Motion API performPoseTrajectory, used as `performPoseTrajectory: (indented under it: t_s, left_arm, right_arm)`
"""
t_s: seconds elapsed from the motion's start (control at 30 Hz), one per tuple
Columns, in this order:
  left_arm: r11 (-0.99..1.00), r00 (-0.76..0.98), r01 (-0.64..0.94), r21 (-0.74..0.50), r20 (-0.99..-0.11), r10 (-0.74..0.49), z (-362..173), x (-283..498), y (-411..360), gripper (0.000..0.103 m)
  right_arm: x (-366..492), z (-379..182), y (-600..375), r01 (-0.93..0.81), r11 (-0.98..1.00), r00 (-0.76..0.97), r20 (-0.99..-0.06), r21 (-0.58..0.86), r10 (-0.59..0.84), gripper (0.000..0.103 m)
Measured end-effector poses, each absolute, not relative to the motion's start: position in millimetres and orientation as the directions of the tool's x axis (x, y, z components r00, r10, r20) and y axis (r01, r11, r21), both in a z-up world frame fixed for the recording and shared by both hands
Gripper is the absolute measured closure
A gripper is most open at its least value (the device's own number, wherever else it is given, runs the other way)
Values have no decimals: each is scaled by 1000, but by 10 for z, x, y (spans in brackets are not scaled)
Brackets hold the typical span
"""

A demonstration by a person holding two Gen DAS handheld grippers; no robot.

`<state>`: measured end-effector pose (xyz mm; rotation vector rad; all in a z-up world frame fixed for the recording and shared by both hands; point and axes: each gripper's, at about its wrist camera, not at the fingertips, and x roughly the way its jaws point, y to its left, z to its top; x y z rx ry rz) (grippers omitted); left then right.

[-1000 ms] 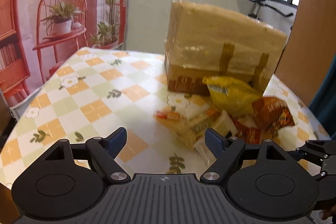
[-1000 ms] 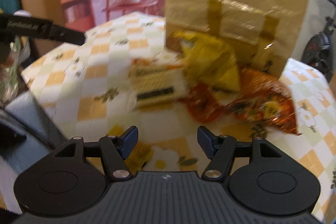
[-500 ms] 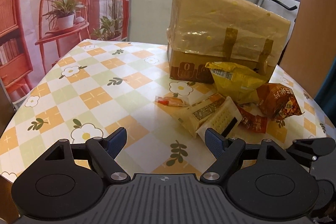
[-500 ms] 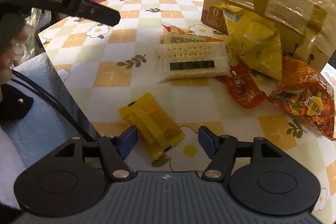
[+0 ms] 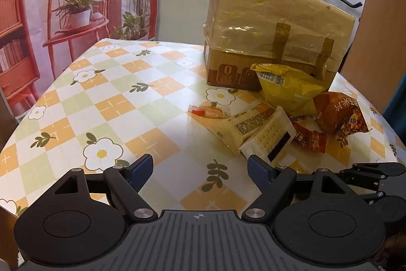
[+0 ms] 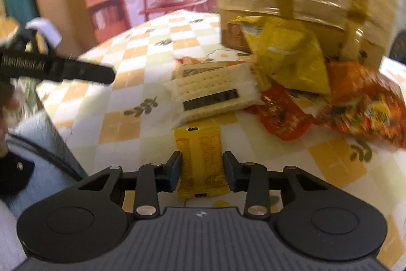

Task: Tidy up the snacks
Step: 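Grasp the small yellow wrapped snack with the right tool while the left tool grasps the orange sausage stick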

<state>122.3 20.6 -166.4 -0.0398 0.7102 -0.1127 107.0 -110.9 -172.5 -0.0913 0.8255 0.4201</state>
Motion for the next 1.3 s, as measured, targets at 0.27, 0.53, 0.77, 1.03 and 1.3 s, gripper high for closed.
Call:
performPoseTrajectory:
  t_s: [0.27, 0.53, 0.77, 1.03, 1.3]
  left_arm:
    - [992, 730, 102, -76, -672, -126, -1730, 1246, 163, 20]
    - [991, 720, 121, -59, -682, -129, -1750, 1258, 97, 20]
    - [992, 710, 104, -73, -693, -125, -1721, 1396, 151, 21]
    - [981, 698, 22, -195, -699, -155, -1627, 2000, 275, 25]
    - [923, 618, -114, -368, -753, -224, -1792, 2518, 301, 35]
  right_arm:
    - [1040, -1750, -1496, -214, 967, 705, -663, 140, 252, 66]
    - [1022, -1746, -1604, -171, 970, 726, -643, 174, 243, 66]
    - [995, -1754, -1706, -149, 963, 732, -629, 226, 261, 66]
    - [974, -1764, -1756, -148, 955, 735, -618, 257, 280, 66]
    - [973, -1774, -1803, -154, 946, 735, -607, 284, 302, 66]
